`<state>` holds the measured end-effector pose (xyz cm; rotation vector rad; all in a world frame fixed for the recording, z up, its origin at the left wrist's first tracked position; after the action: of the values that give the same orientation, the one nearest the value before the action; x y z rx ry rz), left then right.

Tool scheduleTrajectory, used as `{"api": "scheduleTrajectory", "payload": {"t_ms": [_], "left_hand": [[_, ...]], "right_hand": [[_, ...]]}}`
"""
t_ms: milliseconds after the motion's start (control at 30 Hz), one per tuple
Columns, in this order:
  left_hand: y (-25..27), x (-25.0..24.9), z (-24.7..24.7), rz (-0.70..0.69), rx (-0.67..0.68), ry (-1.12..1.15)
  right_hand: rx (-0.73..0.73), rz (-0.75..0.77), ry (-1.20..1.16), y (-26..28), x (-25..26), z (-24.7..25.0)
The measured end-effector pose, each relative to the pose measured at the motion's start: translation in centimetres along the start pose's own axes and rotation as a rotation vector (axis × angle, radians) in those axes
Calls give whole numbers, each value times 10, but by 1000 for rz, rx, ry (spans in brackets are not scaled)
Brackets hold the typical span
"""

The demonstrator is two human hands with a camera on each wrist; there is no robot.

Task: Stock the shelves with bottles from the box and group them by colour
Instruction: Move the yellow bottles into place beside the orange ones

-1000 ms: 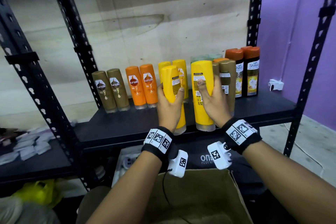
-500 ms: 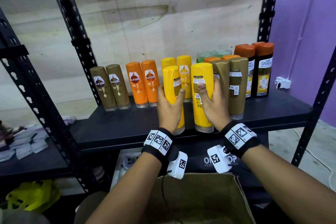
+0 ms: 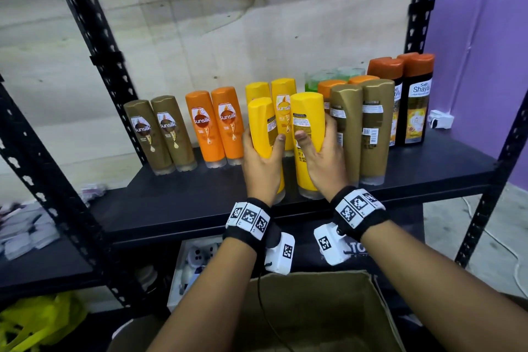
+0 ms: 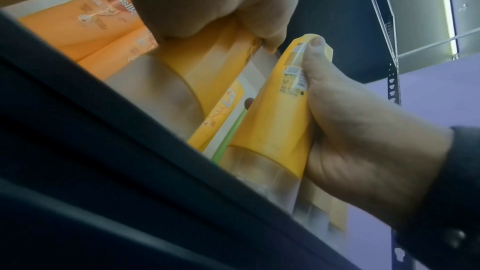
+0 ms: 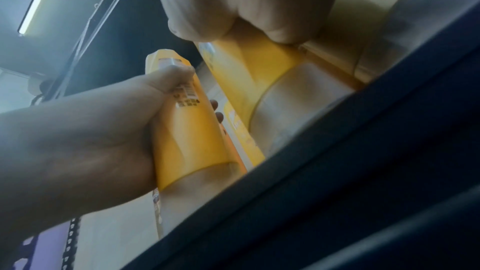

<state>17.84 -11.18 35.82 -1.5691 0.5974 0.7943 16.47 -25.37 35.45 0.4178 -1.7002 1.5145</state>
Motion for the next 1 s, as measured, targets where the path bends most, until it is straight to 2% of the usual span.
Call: {"api": "scheduleTrajectory", "payload": {"t_ms": [267,700,867,1000], "left_hand": [[8,36,2,76,59,-56],[10,38,3,98,61,-59],[10,42,3,108,68,-56],[10,42,4,117,80,-57]], "right_hand": [[30,-18,-8,-5,-6,-2],[90,-140,-112,13,-27,-4],[176,-148,-222,15,-32,-4],[170,-220,-194,15,-37,-3]]}}
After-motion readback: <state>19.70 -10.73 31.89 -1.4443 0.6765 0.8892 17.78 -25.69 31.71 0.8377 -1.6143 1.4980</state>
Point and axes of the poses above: each hand's wrist, its own y-axis away from the middle knuckle, its own z-axis out of the back of the hand, x = y × z, the point moved 3 cm from there along -y, towards the middle knuckle, and after that the axes turned 5 degrees about x, right-handed, at the moved point
